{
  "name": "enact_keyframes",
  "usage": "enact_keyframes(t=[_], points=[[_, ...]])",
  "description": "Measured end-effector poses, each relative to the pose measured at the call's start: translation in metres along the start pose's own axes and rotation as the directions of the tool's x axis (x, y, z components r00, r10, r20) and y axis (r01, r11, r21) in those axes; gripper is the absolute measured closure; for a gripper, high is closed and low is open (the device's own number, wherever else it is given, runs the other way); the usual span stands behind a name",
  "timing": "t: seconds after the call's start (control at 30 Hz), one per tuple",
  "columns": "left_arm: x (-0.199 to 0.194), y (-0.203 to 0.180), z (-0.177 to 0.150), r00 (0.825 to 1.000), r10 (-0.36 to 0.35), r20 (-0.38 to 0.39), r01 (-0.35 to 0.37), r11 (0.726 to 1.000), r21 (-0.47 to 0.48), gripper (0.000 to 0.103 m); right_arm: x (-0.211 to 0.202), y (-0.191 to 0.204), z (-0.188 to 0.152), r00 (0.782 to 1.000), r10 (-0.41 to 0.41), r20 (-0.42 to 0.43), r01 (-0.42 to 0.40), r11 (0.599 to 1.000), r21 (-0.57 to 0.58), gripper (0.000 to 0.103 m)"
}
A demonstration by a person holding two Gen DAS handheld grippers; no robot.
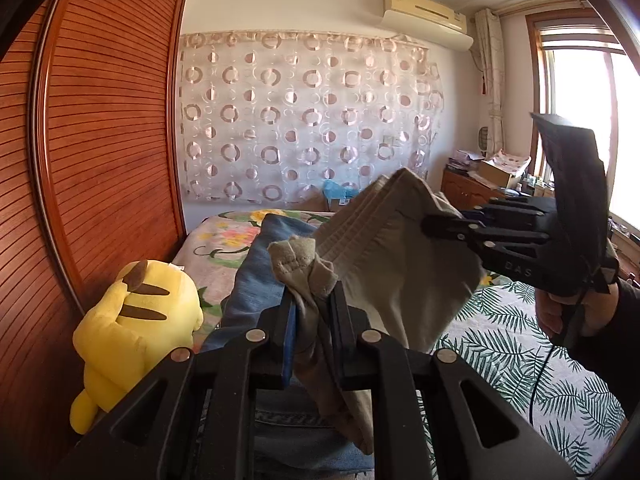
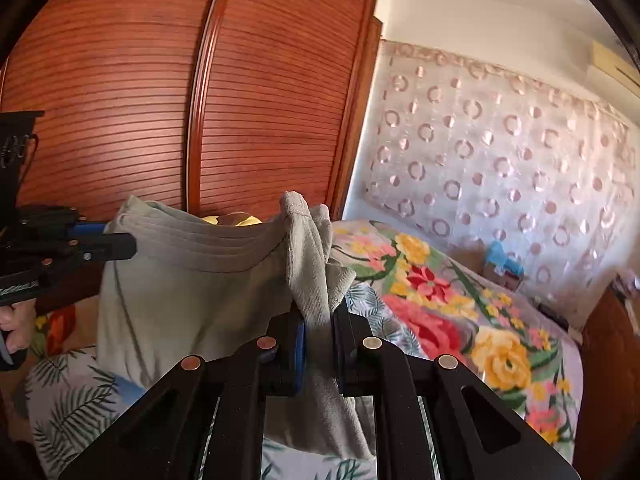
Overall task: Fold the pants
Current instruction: 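Lift the folded grey pants with both tools and carry them toward the jeans stack, then lower the grey pants onto the blue jeans stack and open both tools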
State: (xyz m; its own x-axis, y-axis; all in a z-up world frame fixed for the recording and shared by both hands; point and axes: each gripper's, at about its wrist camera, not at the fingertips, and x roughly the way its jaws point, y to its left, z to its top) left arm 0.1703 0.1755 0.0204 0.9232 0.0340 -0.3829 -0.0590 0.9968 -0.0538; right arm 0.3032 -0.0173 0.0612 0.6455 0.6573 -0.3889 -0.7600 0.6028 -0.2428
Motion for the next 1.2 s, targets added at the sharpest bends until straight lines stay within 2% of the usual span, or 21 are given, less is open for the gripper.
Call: enact_keyframes(t=[0.37, 0.57, 0.63, 0.8, 0.97, 1.2], points=[[-0.008, 0.016, -0.014, 0.999, 0.036, 0.000, -0.036, 0.996, -0.078, 0.087, 0.035, -0.003, 0.013, 0.998, 0.051, -0.024, -0.053, 0.995, -0.089, 0.092], [-0.008, 0.017, -0.024, 0.997, 0.075, -0.018, -0.076, 0.993, -0.085, 0.087, 0.055, -0.003, 0.015, 0.995, 0.090, -0.042, -0.095, 0.989, -0.117, 0.092], [-0.006, 0.017, -0.026, 0.997, 0.080, -0.023, -0.082, 0.994, -0.073, 0.087, 0.061, -0.003, 0.016, 0.993, 0.103, -0.052, -0.108, 0.987, -0.116, 0.092], [-0.001, 0.030, -0.030, 0.995, 0.085, -0.055, -0.090, 0.990, -0.111, 0.087, 0.068, -0.007, 0.013, 0.991, 0.115, -0.074, -0.122, 0.986, -0.113, 0.092], [0.005, 0.033, -0.036, 0.991, 0.098, -0.088, -0.108, 0.986, -0.123, 0.082, 0.074, -0.015, 0.015, 0.989, 0.115, -0.093, -0.123, 0.989, -0.077, 0.092], [0.013, 0.035, -0.049, 0.987, 0.103, -0.125, -0.121, 0.983, -0.140, 0.080, 0.064, -0.027, 0.014, 0.989, 0.114, -0.099, -0.116, 0.993, -0.015, 0.060]])
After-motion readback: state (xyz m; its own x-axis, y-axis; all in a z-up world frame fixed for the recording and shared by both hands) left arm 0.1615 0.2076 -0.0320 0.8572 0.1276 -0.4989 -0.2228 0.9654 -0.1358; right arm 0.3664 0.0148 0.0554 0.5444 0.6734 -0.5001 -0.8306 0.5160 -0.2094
